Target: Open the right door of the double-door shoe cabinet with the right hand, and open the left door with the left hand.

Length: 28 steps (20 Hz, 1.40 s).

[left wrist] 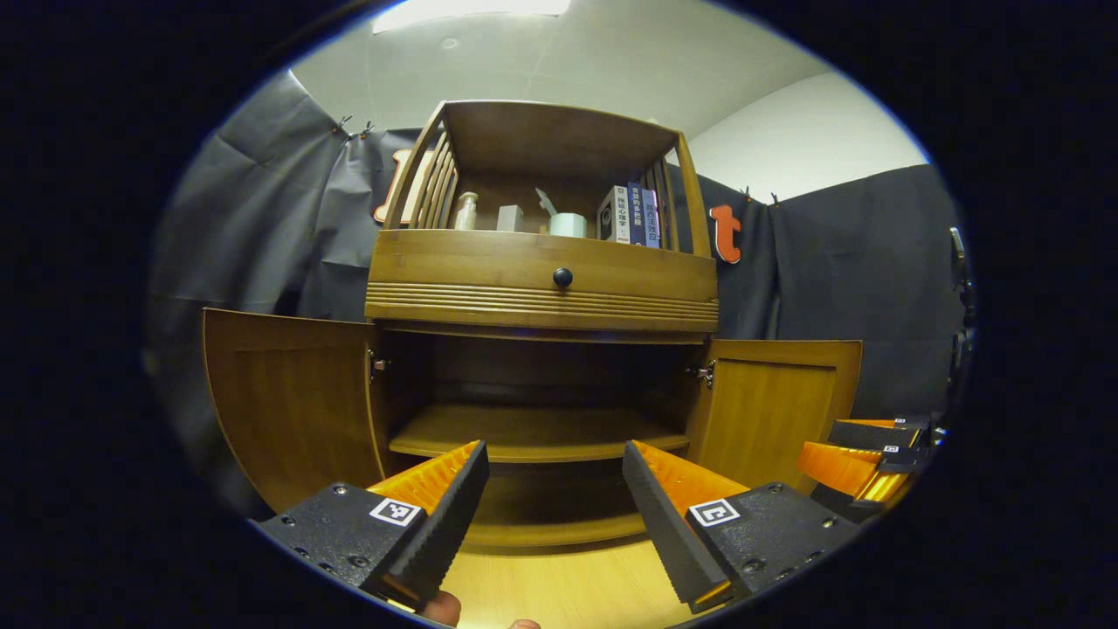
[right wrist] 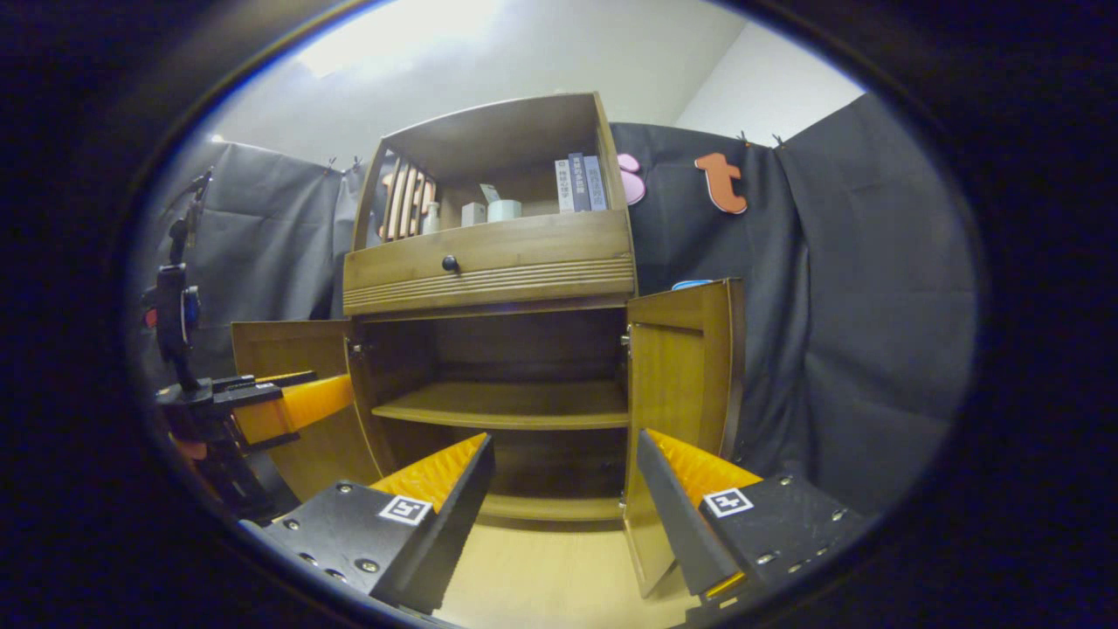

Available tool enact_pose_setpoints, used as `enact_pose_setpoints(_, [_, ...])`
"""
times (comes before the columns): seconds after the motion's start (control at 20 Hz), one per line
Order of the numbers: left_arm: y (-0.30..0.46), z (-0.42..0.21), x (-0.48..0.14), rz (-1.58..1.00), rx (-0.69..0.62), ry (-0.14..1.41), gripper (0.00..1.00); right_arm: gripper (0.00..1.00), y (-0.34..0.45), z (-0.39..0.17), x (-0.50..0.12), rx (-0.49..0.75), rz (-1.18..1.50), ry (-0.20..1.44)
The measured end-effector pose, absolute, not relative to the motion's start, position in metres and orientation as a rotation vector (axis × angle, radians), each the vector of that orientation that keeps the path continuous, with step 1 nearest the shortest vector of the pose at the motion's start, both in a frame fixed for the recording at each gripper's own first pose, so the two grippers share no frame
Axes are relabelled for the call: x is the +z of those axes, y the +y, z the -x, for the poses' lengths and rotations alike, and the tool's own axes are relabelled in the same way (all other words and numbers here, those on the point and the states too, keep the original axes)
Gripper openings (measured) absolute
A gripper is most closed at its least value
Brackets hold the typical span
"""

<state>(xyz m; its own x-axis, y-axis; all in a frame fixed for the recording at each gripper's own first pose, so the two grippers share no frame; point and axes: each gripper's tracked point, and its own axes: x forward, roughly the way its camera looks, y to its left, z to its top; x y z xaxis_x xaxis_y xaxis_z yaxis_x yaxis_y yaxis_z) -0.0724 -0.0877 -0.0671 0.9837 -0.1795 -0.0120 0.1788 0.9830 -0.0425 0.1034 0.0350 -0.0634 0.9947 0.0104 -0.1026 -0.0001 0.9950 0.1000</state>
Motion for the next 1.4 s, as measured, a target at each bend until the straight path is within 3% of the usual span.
enact_pose_setpoints(0.4, [-0.145,0.067,-0.065,0.037,-0.285,0.003,0.92,0.97,-0.012,-0.088,-0.046,-0.035,-0.107,0.043])
enact_pose_setpoints(0.55, [-0.183,0.071,-0.062,0.043,-0.358,-0.002,0.96,0.97,-0.045,-0.076,-0.039,-0.079,-0.105,0.017])
enact_pose_setpoints(0.65, [-0.213,0.076,-0.060,0.044,-0.418,-0.009,0.93,0.97,-0.072,-0.067,-0.037,-0.118,-0.105,0.006])
enact_pose_setpoints(0.75, [-0.250,0.084,-0.057,0.042,-0.493,-0.016,0.96,0.97,-0.103,-0.056,-0.038,-0.166,-0.098,0.001])
enact_pose_setpoints(0.8, [-0.271,0.092,-0.056,0.043,-0.543,-0.020,0.92,0.97,-0.121,-0.051,-0.040,-0.193,-0.090,-0.004])
enact_pose_setpoints(1.05, [-0.398,0.151,-0.074,0.064,-0.877,0.026,0.96,0.97,-0.223,-0.040,-0.045,-0.325,0.015,-0.070])
enact_pose_setpoints(1.25, [-0.472,0.192,-0.117,0.056,-1.036,0.145,0.96,0.97,-0.280,-0.060,-0.038,-0.298,0.107,-0.257])
enact_pose_setpoints(1.4, [-0.510,0.212,-0.168,0.012,-1.119,0.254,0.96,0.96,-0.327,-0.095,-0.081,-0.283,0.035,-0.289])
